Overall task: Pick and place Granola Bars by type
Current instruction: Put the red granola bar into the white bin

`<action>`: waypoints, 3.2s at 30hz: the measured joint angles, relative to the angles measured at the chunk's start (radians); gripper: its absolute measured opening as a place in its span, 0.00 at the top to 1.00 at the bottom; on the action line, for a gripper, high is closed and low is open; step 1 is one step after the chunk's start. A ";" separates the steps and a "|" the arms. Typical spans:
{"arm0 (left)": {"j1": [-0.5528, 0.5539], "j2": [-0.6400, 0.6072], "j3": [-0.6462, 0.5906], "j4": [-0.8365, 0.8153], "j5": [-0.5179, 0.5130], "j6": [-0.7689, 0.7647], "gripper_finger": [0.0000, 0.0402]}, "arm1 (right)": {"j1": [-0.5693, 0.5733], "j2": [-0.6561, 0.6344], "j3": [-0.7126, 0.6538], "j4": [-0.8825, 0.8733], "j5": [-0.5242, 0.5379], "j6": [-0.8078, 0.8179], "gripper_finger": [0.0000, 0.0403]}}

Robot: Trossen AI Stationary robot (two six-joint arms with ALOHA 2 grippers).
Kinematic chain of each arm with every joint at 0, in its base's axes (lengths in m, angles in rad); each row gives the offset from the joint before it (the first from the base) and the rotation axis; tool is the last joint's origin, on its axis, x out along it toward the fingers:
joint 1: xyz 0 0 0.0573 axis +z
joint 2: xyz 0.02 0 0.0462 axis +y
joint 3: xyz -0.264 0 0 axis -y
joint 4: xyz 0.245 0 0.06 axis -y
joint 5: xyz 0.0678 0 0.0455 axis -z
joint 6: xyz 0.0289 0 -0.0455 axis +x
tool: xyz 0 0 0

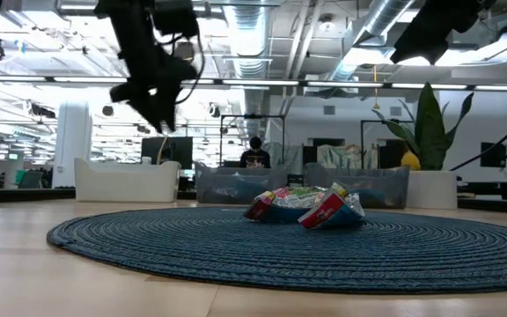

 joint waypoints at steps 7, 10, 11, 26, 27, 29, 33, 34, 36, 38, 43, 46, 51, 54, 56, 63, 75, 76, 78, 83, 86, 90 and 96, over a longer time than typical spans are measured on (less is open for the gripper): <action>-0.170 0.000 0.000 0.287 0.159 -0.001 0.62 | 0.000 0.000 0.000 0.000 0.000 0.000 0.70; -0.236 0.000 0.001 0.413 0.191 0.019 0.62 | 0.000 0.000 0.000 0.000 0.000 0.000 0.70; -0.256 0.000 0.001 0.441 0.192 0.019 0.62 | 0.000 0.000 0.000 0.000 0.000 0.000 0.70; -0.489 0.135 0.165 0.403 0.193 0.071 0.62 | 0.000 0.000 0.000 -0.002 -0.037 0.001 0.70; -0.493 0.175 0.201 0.367 0.194 0.071 0.62 | 0.001 0.000 0.000 -0.002 -0.040 0.001 0.70; -0.497 0.249 0.272 0.300 0.194 0.071 0.62 | 0.001 0.000 0.000 -0.007 -0.051 0.000 0.70; -0.494 0.398 0.417 0.172 0.190 0.021 0.62 | 0.003 0.000 0.000 -0.027 -0.070 -0.039 0.70; -0.490 0.428 0.448 0.145 0.185 -0.008 0.62 | 0.002 0.000 0.000 -0.027 -0.077 -0.049 0.70; -0.483 0.494 0.510 0.112 0.182 -0.079 0.62 | 0.002 0.000 0.000 -0.026 -0.081 -0.058 0.70; -0.475 0.549 0.553 0.083 0.204 -0.112 0.61 | 0.002 0.000 0.000 -0.026 -0.089 -0.074 0.70; -0.467 0.665 0.599 0.053 0.244 -0.160 0.57 | 0.002 0.000 0.000 -0.025 -0.090 -0.080 0.70; -0.467 0.716 0.603 0.057 0.248 -0.167 0.54 | 0.002 0.000 0.000 -0.024 -0.108 -0.091 0.70; -0.469 0.750 0.603 0.062 0.246 -0.164 0.52 | 0.002 0.000 0.000 -0.024 -0.113 -0.097 0.70; -0.471 0.749 0.603 0.069 0.206 -0.145 0.52 | 0.002 0.000 0.000 -0.024 -0.113 -0.097 0.70; -0.472 0.749 0.602 0.064 0.190 -0.137 0.52 | 0.002 0.000 0.000 -0.024 -0.114 -0.097 0.70; -0.468 0.811 0.601 0.145 0.333 -0.138 0.52 | 0.002 0.000 0.000 -0.024 -0.116 -0.097 0.70; -0.468 0.829 0.601 0.176 0.312 -0.121 0.57 | 0.002 0.000 0.000 -0.024 -0.115 -0.097 0.70; -0.468 0.829 0.601 0.164 0.313 -0.123 0.60 | 0.002 0.000 0.000 -0.024 -0.115 -0.097 0.70; -0.468 0.828 0.601 0.144 0.313 -0.120 0.68 | 0.002 0.000 0.000 -0.024 -0.115 -0.096 0.70; -0.468 0.826 0.601 0.121 0.317 -0.099 0.92 | 0.002 0.000 0.000 -0.024 -0.115 -0.097 0.70; -0.468 0.820 0.602 0.113 0.320 -0.099 0.96 | 0.002 0.000 0.000 -0.024 -0.115 -0.097 0.70; -0.463 0.773 0.601 0.057 0.281 -0.108 0.91 | 0.002 0.000 0.000 -0.025 -0.115 -0.097 0.70; -0.432 0.627 0.601 -0.121 0.117 -0.105 0.94 | 0.002 0.000 0.000 -0.025 -0.115 -0.097 0.70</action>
